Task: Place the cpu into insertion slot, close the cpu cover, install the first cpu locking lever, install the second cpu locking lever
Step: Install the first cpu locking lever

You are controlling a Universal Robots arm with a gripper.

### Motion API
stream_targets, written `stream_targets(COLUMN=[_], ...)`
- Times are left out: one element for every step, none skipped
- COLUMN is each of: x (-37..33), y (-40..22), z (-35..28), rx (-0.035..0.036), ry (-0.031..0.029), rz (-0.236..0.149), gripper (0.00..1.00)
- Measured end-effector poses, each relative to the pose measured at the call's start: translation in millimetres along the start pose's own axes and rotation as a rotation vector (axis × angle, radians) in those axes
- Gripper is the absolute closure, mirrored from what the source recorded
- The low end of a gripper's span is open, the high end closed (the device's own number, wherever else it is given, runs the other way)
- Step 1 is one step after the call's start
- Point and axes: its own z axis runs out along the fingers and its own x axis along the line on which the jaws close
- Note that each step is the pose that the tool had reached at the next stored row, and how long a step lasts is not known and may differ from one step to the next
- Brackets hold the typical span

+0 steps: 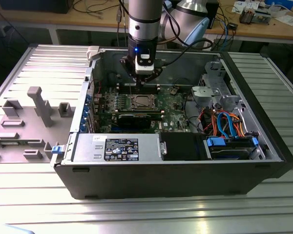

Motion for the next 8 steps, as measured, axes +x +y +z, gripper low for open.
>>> stream_targets(x=[0.0,0.0,0.0,0.0,0.0,0.0,0.0,0.0], y=[0.0,0.0,0.0,0.0,0.0,0.0,0.0,0.0], z=[0.0,0.0,0.0,0.0,0.0,0.0,0.0,0.0], rx=[0.0000,0.0000,0.0000,0.0000,0.0000,0.0000,0.0000,0.0000], ry=[0.0000,0.0000,0.0000,0.0000,0.0000,0.0000,0.0000,0.0000], rz=[0.000,0.000,0.000,0.000,0.000,0.000,0.000,-0.002], gripper=[0.89,0.89,0.89,0.89,0.89,0.89,0.89,0.89])
